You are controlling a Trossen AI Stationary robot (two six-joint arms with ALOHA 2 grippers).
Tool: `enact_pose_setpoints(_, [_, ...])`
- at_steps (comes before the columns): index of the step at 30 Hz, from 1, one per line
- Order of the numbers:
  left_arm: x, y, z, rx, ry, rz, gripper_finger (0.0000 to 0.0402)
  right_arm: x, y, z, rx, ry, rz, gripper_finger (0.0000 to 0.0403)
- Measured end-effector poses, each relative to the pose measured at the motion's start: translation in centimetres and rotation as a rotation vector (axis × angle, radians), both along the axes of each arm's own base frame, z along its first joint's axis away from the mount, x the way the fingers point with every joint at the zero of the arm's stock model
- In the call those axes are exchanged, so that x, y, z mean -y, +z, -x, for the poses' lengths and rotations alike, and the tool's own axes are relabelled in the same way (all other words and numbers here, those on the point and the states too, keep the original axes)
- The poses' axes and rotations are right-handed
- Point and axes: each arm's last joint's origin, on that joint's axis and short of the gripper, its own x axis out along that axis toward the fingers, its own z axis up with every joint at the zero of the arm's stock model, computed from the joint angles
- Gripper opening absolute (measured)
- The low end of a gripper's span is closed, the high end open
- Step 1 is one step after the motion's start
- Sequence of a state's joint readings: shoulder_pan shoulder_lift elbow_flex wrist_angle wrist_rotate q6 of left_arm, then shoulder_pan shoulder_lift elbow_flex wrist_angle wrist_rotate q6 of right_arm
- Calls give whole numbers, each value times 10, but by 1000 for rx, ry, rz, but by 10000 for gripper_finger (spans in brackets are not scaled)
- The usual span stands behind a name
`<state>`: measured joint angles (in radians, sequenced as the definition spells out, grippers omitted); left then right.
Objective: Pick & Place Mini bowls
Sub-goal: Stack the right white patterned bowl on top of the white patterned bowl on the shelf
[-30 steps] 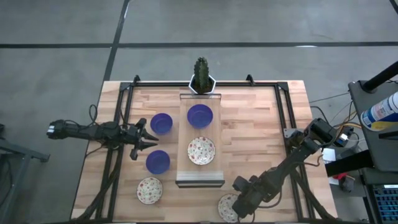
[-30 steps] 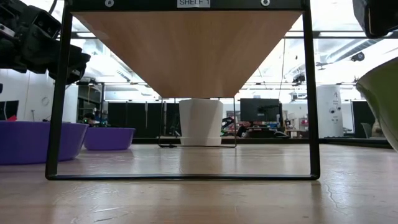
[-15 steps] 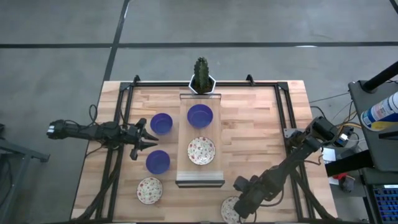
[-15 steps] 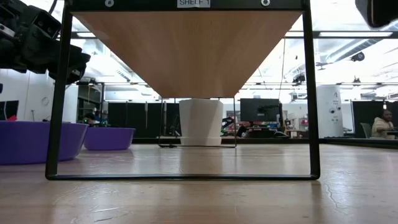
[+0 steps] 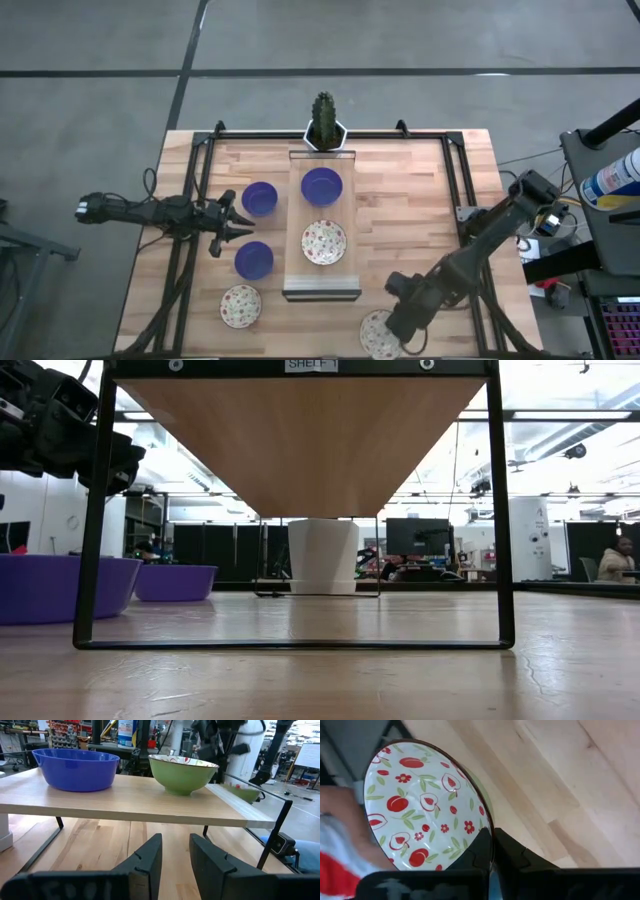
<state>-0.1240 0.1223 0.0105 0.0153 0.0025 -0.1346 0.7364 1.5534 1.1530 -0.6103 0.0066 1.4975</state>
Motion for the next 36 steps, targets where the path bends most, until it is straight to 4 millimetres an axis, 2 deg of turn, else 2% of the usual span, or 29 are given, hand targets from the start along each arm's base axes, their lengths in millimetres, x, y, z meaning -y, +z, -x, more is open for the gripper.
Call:
enact_pose_setpoints(11, [0,0,0,0,0,0,103,56,61,20,49,-114,-26,8])
enact_pose_setpoints(16, [0,0,0,0,0,0,103,77,94,21,161,-133,-18,8])
enact_pose_setpoints(20, [0,0,0,0,0,0,103,98,118,20,187,-170,35,8])
enact_pose_setpoints(27, [0,0,0,0,0,0,103,127,151,3,190,-216,114,8])
enact_pose_setpoints(36, [0,0,0,0,-1,0,103,159,177,-28,127,-242,168,8])
